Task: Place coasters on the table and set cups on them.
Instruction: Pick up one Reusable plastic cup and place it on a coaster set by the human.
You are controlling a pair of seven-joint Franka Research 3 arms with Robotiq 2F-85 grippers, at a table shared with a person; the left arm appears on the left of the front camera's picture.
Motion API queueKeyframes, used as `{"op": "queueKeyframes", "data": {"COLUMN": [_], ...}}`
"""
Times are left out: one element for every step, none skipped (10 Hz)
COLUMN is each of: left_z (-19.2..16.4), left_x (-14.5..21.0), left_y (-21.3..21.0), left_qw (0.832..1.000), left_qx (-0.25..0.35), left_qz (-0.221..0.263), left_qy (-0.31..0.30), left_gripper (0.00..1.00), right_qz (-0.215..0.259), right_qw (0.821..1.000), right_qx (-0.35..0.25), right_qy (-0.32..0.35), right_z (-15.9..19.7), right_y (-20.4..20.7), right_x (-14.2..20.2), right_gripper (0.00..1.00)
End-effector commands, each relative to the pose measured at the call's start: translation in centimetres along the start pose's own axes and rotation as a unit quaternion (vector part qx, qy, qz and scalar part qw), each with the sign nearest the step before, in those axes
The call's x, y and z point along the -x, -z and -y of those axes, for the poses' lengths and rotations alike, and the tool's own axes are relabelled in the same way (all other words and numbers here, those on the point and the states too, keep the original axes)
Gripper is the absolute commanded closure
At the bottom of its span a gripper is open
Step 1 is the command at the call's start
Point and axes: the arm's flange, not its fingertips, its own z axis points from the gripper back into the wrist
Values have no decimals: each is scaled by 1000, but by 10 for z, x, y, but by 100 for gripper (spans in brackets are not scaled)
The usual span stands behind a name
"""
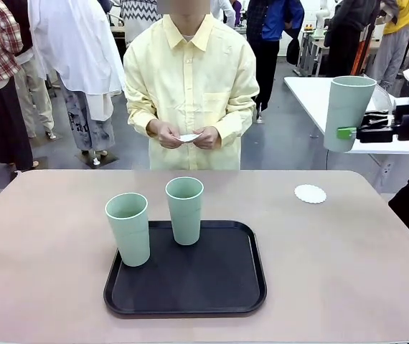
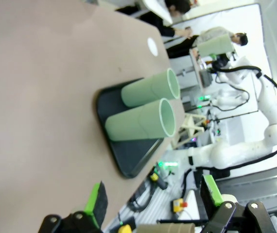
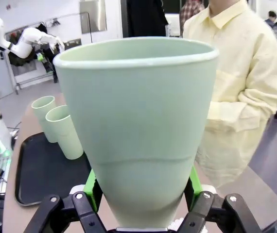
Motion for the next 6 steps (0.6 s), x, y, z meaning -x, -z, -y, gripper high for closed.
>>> {"op": "queueKeyframes", "data": {"left_z": [0,0,0,0,0,0], "left_x": [0,0,0,0,0,0], "left_y": [-1,-1,-1,-1,-1,-1], "left_qw": [1000,1000,1000,1000,1000,1000], "left_qx": [9,9,9,9,9,9], "left_qz": [5,5,5,5,5,5], "left_qy": [8,8,8,8,8,8], "left_gripper": [0,0,0,0,0,0], "right_qz": [2,-5,2,2,2,2], "right_qw": [1000,1000,1000,1000,1000,1000], "right_qx": [-10,-5,0,0,0,0], "right_qy": [-6,-12,2,2,2,2], "right_z": [6,3,4,4,4,4], "right_y": [-2,3,-3,-3,-3,-3], "right_x": [4,6,2,2,2,2], "right_gripper": [19,19,19,19,19,19]}}
